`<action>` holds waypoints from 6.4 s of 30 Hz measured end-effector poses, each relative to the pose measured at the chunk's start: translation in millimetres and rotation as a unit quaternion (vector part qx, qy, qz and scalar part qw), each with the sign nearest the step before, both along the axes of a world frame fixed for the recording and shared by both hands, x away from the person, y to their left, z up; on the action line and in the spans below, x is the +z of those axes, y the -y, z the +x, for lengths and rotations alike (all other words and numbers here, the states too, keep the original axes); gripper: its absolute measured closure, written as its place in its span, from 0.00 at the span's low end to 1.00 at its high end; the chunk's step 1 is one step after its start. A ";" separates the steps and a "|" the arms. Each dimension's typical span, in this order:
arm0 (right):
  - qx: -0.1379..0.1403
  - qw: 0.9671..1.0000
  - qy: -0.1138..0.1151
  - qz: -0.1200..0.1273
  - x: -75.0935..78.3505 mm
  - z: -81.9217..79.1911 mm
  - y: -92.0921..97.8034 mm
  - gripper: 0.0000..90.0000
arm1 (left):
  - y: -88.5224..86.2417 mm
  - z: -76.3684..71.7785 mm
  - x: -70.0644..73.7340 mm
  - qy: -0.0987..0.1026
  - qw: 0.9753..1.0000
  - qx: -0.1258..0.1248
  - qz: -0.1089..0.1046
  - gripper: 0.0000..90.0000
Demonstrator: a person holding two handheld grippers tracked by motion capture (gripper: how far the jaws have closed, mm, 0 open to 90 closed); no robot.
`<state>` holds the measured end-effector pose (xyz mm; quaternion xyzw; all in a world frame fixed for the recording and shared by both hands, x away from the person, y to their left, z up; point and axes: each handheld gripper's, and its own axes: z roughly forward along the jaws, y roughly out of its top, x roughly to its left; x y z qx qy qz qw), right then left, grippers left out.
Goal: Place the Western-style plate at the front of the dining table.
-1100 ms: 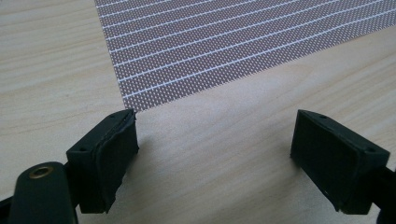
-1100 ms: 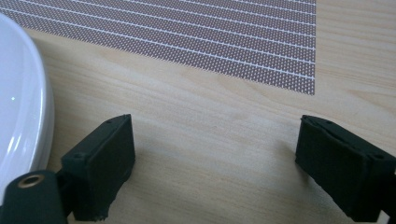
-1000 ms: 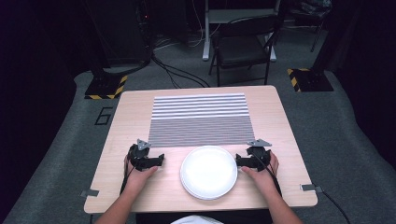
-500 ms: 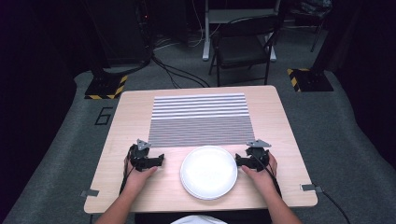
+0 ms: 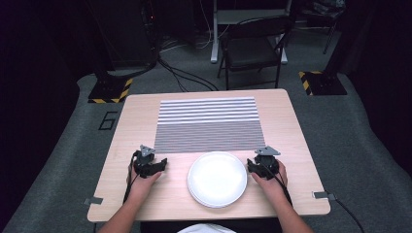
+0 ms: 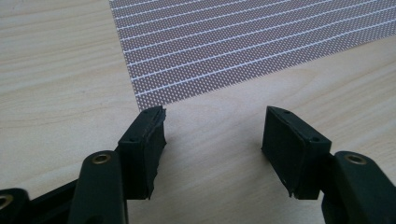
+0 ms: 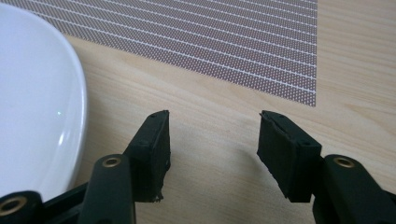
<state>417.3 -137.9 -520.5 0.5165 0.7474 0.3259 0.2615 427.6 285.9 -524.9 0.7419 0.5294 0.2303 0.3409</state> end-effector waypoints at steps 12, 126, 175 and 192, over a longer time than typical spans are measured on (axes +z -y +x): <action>-0.027 0.999 -0.001 0.038 15.2 -15.5 -1.8 0.53 | 11.5 -11.2 16.4 -0.007 0.999 -0.014 -0.050 0.51; -0.009 0.981 -0.091 0.172 23.3 -54.1 -42.5 0.61 | 66.4 -47.1 27.1 -0.077 0.980 -0.098 -0.156 0.68; 0.022 0.975 -0.106 0.192 17.2 -54.0 -61.7 0.57 | 48.3 -50.3 21.1 -0.100 0.978 -0.060 -0.174 0.66; 0.034 0.974 -0.116 0.190 15.7 -49.9 -70.5 0.55 | 41.8 -67.4 18.7 -0.115 0.975 -0.040 -0.187 0.61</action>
